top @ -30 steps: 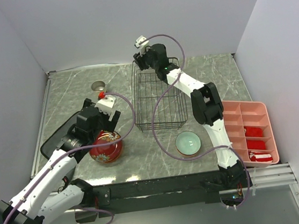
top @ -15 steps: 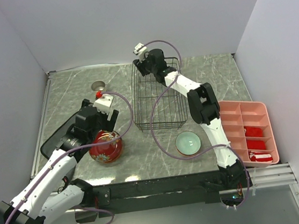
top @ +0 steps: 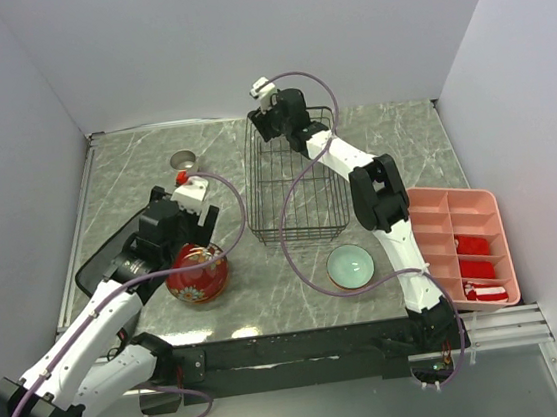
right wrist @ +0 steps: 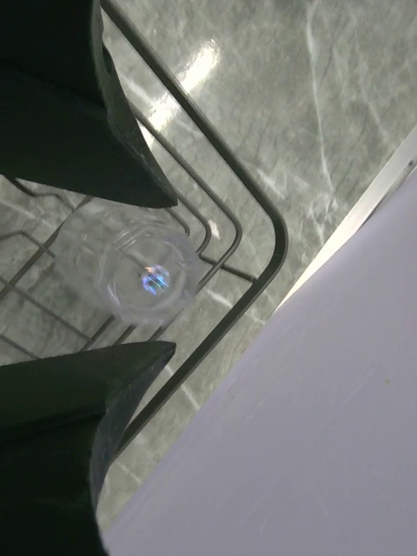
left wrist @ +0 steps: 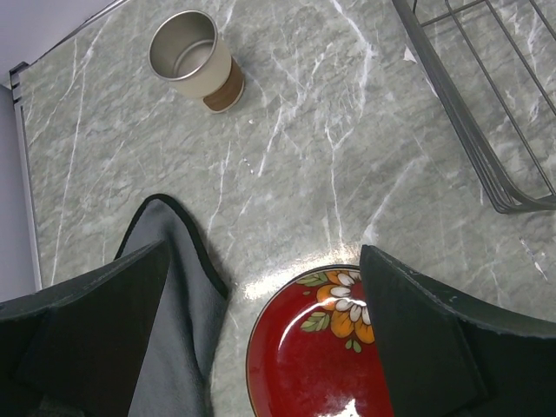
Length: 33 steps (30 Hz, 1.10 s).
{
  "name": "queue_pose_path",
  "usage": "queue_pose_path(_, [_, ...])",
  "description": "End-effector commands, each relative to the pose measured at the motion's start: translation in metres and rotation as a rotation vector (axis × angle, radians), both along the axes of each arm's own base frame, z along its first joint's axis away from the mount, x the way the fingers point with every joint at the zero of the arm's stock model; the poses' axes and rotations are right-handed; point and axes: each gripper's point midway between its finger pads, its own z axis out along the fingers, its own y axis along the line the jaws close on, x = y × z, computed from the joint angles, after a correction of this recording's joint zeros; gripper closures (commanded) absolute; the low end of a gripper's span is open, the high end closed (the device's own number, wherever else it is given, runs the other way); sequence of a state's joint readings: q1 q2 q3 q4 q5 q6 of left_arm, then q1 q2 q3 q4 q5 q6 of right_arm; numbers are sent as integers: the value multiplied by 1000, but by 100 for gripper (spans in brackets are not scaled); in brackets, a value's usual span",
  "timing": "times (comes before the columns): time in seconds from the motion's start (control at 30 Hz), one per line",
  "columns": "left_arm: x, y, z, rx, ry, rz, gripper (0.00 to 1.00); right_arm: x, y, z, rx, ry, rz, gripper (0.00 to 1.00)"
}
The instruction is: Load the mixed dishes into the dish rack
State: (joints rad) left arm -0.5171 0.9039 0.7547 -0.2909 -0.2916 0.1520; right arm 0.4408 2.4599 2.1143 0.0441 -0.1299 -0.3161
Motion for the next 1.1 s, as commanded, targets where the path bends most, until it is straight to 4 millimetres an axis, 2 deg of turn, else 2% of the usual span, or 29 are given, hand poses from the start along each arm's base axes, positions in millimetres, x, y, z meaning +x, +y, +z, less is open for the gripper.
queue_pose_path(0.0, [3, -3, 14, -55, -60, -1, 3, 8, -5, 21, 38, -43, -88, 27])
queue_pose_path(0.27, [5, -3, 16, -63, -83, -3, 2, 1, -11, 20, 33, -7, -114, 14])
queue_pose_path(0.37, [15, 0, 22, -54, -107, 25, 1, -7, -13, 38, 54, -12, -117, 10])
queue_pose_path(0.4, [21, 1, 32, -62, -135, 31, 1, -12, -16, 52, 68, -20, -121, 9])
queue_pose_path(0.43, [28, 6, 35, -63, -135, 40, 1, -15, -18, 60, 77, -25, -125, 8])
queue_pose_path(0.47, [38, 8, 28, -50, -103, 49, 1, -21, -21, 77, 91, -42, -129, 6])
queue_pose_path(0.5, [49, 9, 44, -68, -118, 50, 1, -24, -22, 86, 97, -48, -130, 6])
queue_pose_path(0.53, [60, 20, 45, -83, -97, 68, 0, -27, -26, 96, 102, -58, -139, 5])
queue_pose_path(0.57, [75, 22, 32, -90, -43, 69, 1, -32, -28, 117, 120, -81, -140, 5])
queue_pose_path(0.6, [91, 26, 55, -113, -68, 65, 0, -36, -31, 125, 120, -83, -143, 4])
queue_pose_path(0.63, [102, 43, 53, -111, -40, 92, 0, -39, -32, 135, 125, -94, -141, 4])
queue_pose_path(0.67, [119, 40, 37, -100, 21, 46, 1, -44, -35, 141, 123, -92, -143, 3])
queue_pose_path(0.7, [136, 40, 65, -98, -26, 24, 1, -53, -40, 153, 123, -88, -145, 2])
queue_pose_path(0.73, [147, 43, 66, -86, -12, 4, 3, -57, -44, 157, 117, -81, -146, 2])
queue_pose_path(0.77, [156, 37, 37, -47, 92, -58, 11, -66, -47, 166, 115, -80, -136, 1])
queue_pose_path(0.8, [171, 33, 60, -34, 62, -94, 15, -75, -49, 160, 98, -37, -125, 0])
queue_pose_path(0.83, [177, 31, 54, -16, 96, -116, 17, -80, -49, 156, 94, -11, -114, 0])
queue_pose_path(0.87, [184, 30, 25, 19, 187, -143, 20, -90, -53, 156, 90, 13, -100, 0])
queue_pose_path(0.9, [194, 24, 39, 20, 166, -180, 21, -99, -55, 147, 79, 56, -84, 0])
queue_pose_path(0.93, [198, 22, 34, 25, 180, -204, 22, -109, -49, 143, 83, 84, -33, 0])
queue_pose_path(0.97, [204, 18, 20, 49, 204, -250, 22, -116, -50, 138, 73, 103, -15, 0])
queue_pose_path(1.03, [209, 15, 14, 67, 219, -289, 23, -134, -55, 129, 54, 137, 11, 0])
queue_pose_path(1.07, [215, 15, 1, 77, 245, -295, 24, -141, -58, 125, 51, 150, 6, 0])
